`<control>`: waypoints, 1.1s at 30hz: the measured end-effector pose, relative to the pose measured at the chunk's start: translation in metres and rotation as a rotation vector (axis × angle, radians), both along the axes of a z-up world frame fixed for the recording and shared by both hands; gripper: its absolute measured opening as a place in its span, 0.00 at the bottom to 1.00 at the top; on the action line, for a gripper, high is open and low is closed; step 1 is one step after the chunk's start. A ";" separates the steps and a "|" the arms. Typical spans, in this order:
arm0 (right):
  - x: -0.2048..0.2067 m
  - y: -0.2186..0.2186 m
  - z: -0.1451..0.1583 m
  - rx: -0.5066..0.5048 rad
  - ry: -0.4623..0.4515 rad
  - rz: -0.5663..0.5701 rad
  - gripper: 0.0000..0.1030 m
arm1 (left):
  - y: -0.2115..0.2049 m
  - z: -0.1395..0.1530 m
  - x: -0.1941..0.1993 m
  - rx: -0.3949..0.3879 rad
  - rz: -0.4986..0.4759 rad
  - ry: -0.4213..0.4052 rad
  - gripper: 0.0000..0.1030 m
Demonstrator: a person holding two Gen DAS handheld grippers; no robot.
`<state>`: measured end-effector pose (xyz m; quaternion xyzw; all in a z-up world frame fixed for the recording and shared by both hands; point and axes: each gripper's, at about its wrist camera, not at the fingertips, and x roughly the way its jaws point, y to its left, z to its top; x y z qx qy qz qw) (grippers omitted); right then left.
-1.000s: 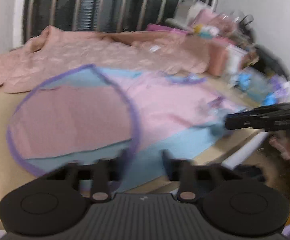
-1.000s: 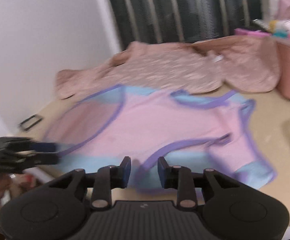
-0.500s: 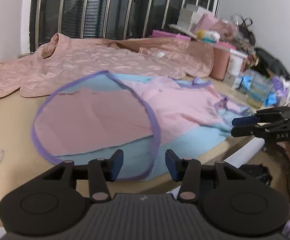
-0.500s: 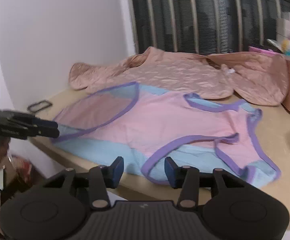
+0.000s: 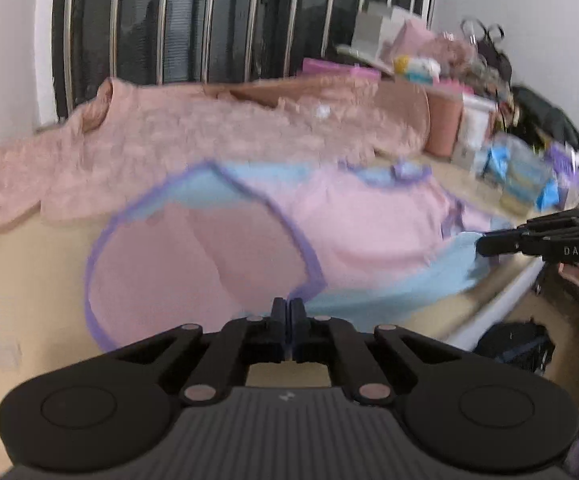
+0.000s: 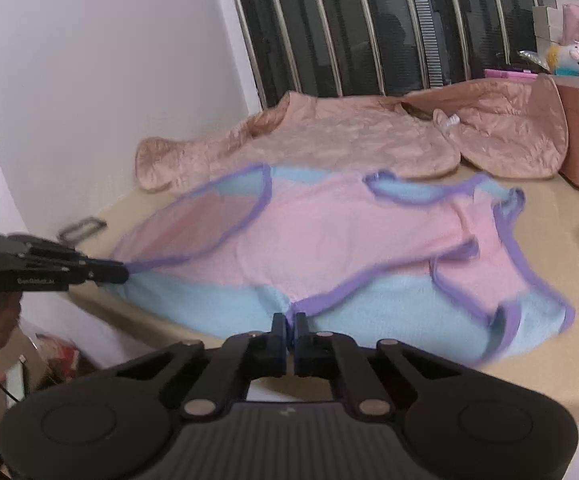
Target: Fold clothes
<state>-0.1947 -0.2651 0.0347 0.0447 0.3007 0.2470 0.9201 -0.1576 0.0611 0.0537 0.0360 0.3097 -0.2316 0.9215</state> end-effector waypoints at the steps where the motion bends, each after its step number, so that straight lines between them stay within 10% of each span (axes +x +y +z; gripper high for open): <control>1: 0.010 -0.002 0.011 -0.009 -0.019 0.001 0.02 | 0.000 0.006 0.010 0.000 -0.010 -0.010 0.02; 4: 0.065 -0.006 0.034 -0.069 -0.034 -0.021 0.03 | -0.002 0.007 0.060 0.017 -0.015 0.034 0.04; 8: 0.134 -0.001 0.025 -0.163 0.013 -0.086 0.14 | 0.003 -0.015 0.082 0.098 0.079 0.076 0.33; 12: 0.105 -0.030 0.032 -0.123 -0.027 -0.133 0.40 | 0.046 -0.018 0.049 -0.018 0.075 0.077 0.47; 17: 0.042 -0.066 0.020 -0.158 0.010 -0.205 0.42 | 0.056 -0.027 0.057 0.030 0.079 0.067 0.48; 19: 0.026 -0.068 0.010 -0.170 0.031 -0.220 0.42 | 0.049 -0.027 0.061 0.016 0.037 0.081 0.48; 22: 0.015 -0.067 -0.001 -0.148 0.033 -0.237 0.42 | 0.044 -0.028 0.065 -0.007 -0.011 0.110 0.02; 24: 0.022 -0.066 -0.008 -0.144 0.049 -0.234 0.34 | 0.048 -0.028 0.062 -0.036 -0.027 0.136 0.01; 26: 0.029 -0.062 -0.013 -0.165 0.074 -0.221 0.03 | 0.061 -0.021 0.049 -0.075 -0.041 0.127 0.01; 33: 0.031 -0.066 0.024 -0.170 0.032 -0.201 0.01 | 0.095 0.006 0.021 -0.080 -0.023 0.067 0.02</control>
